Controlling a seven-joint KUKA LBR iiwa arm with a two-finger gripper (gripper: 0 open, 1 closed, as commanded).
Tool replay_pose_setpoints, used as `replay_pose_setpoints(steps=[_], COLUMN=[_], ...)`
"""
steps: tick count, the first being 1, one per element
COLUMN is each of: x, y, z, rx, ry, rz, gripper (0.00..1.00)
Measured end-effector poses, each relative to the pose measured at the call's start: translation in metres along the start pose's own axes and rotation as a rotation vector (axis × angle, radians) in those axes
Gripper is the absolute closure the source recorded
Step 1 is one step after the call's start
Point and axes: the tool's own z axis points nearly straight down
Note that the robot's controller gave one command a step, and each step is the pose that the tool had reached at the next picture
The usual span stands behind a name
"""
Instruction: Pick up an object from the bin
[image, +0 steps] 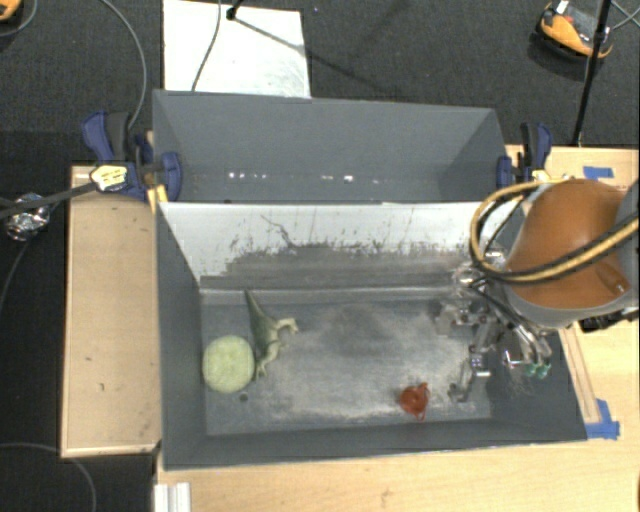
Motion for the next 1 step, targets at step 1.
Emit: replay_pose_setpoints(steps=[1], x=[-0.0018], y=[0.0001], z=[-0.0041], rx=[0.001], ry=[-0.008], rz=[-0.002], gripper=[0.0])
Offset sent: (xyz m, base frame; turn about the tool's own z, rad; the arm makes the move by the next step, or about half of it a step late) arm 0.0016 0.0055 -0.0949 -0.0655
